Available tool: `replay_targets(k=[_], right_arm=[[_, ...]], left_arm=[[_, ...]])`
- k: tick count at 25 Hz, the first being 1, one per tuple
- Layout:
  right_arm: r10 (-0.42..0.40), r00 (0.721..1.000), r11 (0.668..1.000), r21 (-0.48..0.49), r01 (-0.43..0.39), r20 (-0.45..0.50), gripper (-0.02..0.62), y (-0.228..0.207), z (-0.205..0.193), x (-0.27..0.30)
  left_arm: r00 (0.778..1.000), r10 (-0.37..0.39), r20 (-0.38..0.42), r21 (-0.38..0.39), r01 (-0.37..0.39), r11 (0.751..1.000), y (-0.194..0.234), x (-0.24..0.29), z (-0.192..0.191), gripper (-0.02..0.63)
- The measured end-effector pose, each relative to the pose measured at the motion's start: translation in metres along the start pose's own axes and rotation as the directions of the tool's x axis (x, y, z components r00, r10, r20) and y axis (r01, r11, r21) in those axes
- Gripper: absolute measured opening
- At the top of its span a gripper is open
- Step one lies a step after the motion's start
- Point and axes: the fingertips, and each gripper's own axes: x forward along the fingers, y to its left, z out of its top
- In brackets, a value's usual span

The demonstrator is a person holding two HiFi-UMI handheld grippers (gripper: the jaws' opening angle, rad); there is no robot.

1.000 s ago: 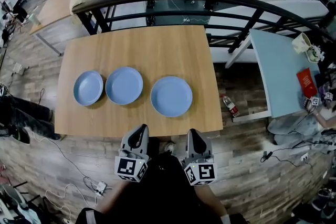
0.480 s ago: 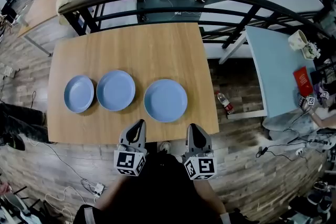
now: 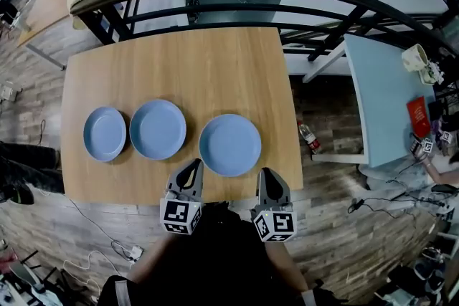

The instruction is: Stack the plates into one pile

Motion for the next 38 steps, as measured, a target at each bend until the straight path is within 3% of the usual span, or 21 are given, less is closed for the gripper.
replay_targets(k=[14,25,34,38], right_arm=[[-0.075,0.991,0.997,0.024,0.078,-0.107,0.038,-0.027,-0.042,0.050],[-0.119,0.961,0.989,0.054,0.136,-0.252,0.041,-0.058,-0.097,0.077],[-0.143,0.926,0.983,0.058,0.174,-0.350,0.045,-0.074,-0.134,0.091],[-0.155,0.902,0.978,0.064,0.197,-0.402,0.098,-0.081,-0.150,0.096]], left_arm=[[0.984,-0.036,-0.173,-0.038,0.030,0.999,0.039,0.056,-0.056,0.029],[0.958,-0.041,-0.282,-0.085,0.018,0.996,0.052,0.087,-0.099,0.031],[0.911,-0.060,-0.407,-0.136,0.004,0.991,0.065,0.104,-0.142,0.106],[0.896,-0.063,-0.439,-0.152,-0.005,0.988,0.067,0.108,-0.156,0.121]])
